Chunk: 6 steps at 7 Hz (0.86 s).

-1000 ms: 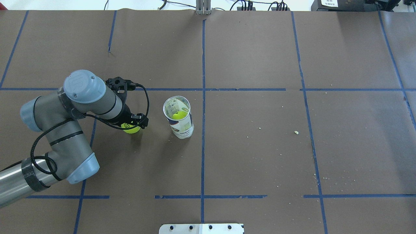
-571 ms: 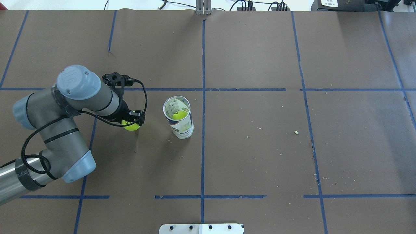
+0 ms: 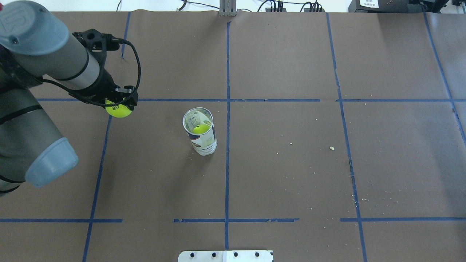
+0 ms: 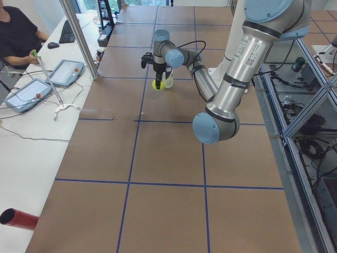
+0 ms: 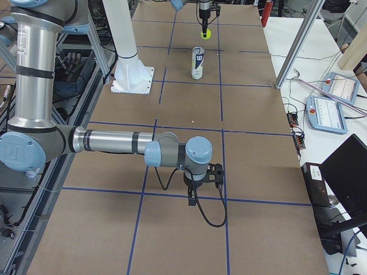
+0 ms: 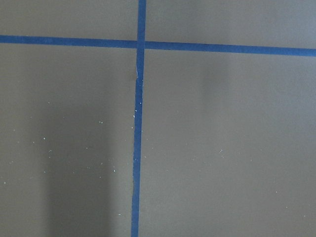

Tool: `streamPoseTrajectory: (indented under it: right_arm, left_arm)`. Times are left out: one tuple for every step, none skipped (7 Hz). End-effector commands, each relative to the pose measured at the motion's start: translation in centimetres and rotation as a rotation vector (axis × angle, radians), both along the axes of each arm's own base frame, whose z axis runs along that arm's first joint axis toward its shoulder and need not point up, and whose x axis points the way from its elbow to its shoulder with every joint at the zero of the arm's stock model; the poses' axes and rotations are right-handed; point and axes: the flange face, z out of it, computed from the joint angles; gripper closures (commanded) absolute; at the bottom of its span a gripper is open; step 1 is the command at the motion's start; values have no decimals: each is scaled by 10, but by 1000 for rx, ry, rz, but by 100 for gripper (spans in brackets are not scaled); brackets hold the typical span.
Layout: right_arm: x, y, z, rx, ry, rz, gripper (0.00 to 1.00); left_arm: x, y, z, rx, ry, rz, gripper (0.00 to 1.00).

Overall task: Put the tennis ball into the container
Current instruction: 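Lift the ball with the left gripper and carry it over the clear can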

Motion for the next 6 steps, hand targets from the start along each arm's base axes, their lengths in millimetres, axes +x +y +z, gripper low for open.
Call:
streamPoseTrajectory:
  right_arm:
    - [0, 0, 0, 0, 0, 0, 0]
    - [0, 0, 0, 0, 0, 0, 0]
    - [0, 0, 0, 0, 0, 0, 0]
    - [0, 0, 0, 0, 0, 0, 0]
    - [0, 0, 0, 0, 0, 0, 0]
    - [0, 0, 0, 0, 0, 0, 0]
  left_arm:
    - [-20, 11, -77, -90, 26, 21, 100]
    - [-13, 12, -109, -150, 68, 4, 100]
    - [13, 10, -129, -214, 82, -22, 100]
    - [55, 5, -145, -240, 61, 10, 100]
    - [74, 6, -149, -246, 72, 21, 100]
    - [85, 12, -154, -263, 90, 8, 100]
